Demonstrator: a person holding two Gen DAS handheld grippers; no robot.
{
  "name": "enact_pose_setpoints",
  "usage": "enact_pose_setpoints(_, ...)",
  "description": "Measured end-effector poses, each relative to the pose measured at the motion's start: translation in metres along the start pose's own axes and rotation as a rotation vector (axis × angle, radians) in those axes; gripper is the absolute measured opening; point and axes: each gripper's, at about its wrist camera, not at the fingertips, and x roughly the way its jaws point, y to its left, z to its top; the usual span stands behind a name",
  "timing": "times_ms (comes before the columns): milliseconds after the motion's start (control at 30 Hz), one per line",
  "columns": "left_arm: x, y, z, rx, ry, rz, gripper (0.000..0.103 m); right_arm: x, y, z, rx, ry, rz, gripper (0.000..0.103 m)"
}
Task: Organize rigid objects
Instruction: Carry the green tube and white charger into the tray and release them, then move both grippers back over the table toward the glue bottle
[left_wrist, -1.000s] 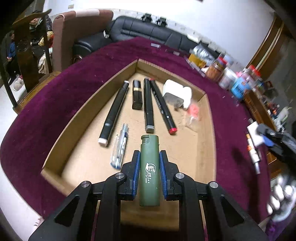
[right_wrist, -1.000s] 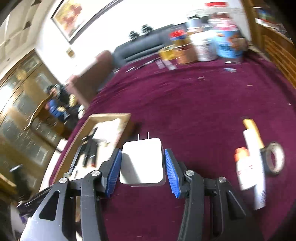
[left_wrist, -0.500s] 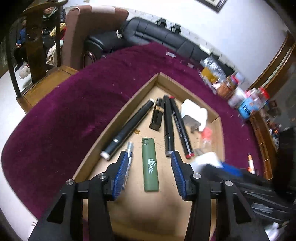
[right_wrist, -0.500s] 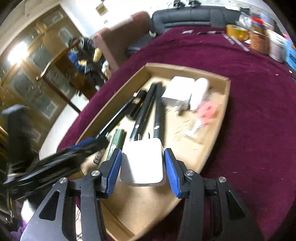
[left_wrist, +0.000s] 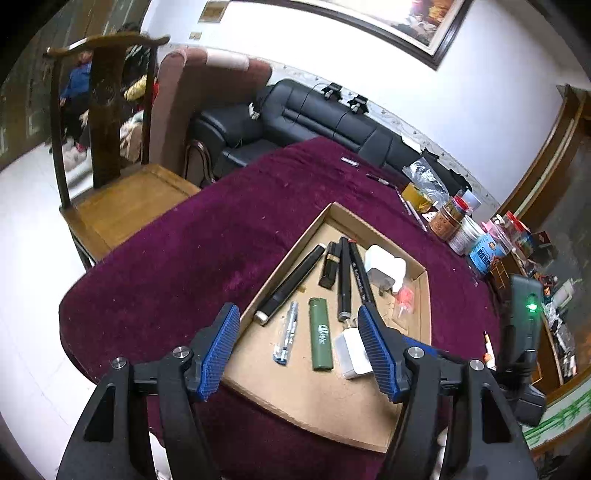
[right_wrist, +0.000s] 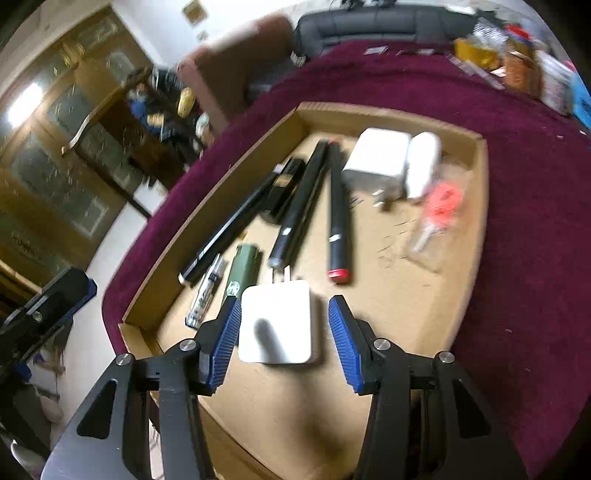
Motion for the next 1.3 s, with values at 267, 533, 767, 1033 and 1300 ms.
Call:
enact_pose_setpoints(267,-0.002,-0.075,-0.032,0.205,-0.056,0.000,0.064,-0.051,-0.038,-0.036,0.117,-0.199,-0.043,0.055)
enact_pose_setpoints(533,-0.005,-0.136,-0.062,0.328,0.005,-0.084,0.065,-0.076,-0.069,-0.050,0.183,-0.241,-0.079,0.055)
enact_pose_setpoints(767,-0.011,-0.151,-0.074,0.341,0.032,-0.093,0.065,-0.096,-0.088,-0.065,0.222,-0.271,-0.062,0.055)
enact_pose_setpoints(1033,-0.014,-0.170,-0.081,0.370,0.048,-0.085,0.065,-0.119,-0.118,-0.067,0.284,-0.333,-0.089,0.055)
enact_pose_setpoints(1300,-0.020,-0.179,-0.091,0.391,0.071,-0.115,0.065,-0.141,-0.134,-0.081,0.333,-0.367,-0.125,0.055)
